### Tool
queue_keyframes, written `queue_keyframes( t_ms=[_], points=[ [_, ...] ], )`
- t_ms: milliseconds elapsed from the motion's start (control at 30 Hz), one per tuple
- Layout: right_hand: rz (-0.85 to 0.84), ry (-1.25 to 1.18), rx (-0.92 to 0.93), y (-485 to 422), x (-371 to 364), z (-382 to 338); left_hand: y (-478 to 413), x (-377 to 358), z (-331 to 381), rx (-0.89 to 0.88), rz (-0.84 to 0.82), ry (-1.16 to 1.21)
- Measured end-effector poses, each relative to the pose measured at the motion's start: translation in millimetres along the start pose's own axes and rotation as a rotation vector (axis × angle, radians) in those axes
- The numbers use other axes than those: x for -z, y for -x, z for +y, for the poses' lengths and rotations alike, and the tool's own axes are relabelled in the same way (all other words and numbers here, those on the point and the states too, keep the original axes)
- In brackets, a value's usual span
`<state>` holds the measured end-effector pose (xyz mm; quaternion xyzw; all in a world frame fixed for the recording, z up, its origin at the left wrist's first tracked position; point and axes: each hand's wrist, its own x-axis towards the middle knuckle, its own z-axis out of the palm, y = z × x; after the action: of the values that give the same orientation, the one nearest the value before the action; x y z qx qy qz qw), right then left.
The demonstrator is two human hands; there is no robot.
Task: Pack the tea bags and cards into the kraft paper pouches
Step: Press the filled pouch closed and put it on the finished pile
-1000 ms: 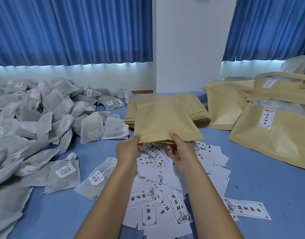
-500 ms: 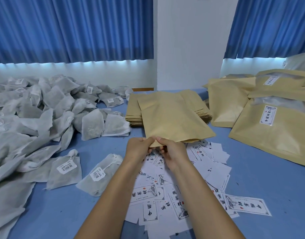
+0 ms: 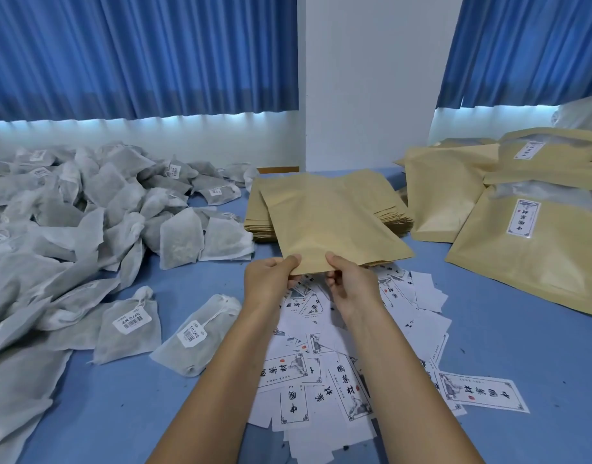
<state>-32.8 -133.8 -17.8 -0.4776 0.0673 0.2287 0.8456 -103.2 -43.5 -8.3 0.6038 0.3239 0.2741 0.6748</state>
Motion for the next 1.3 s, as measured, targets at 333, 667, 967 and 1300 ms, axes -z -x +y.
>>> queue_keyframes(
  t_ms=[333,667,967,1300],
  points=[
    [0.032,-0.055,-0.003,-1,4,-8,-2,7,4,-0.047,0.071,0.002],
    [0.001,-0.067,-0.045,1,5,-11,-7,12,7,0.029,0.057,0.082],
    [-0.142,-0.003,-0.078,8,-8,9,3,-16,-16,0.125,0.025,0.429],
    [-0.172,0.154,0.032,8,-3,4,-5,-8,-15,0.091,0.125,0.367]
  ],
)
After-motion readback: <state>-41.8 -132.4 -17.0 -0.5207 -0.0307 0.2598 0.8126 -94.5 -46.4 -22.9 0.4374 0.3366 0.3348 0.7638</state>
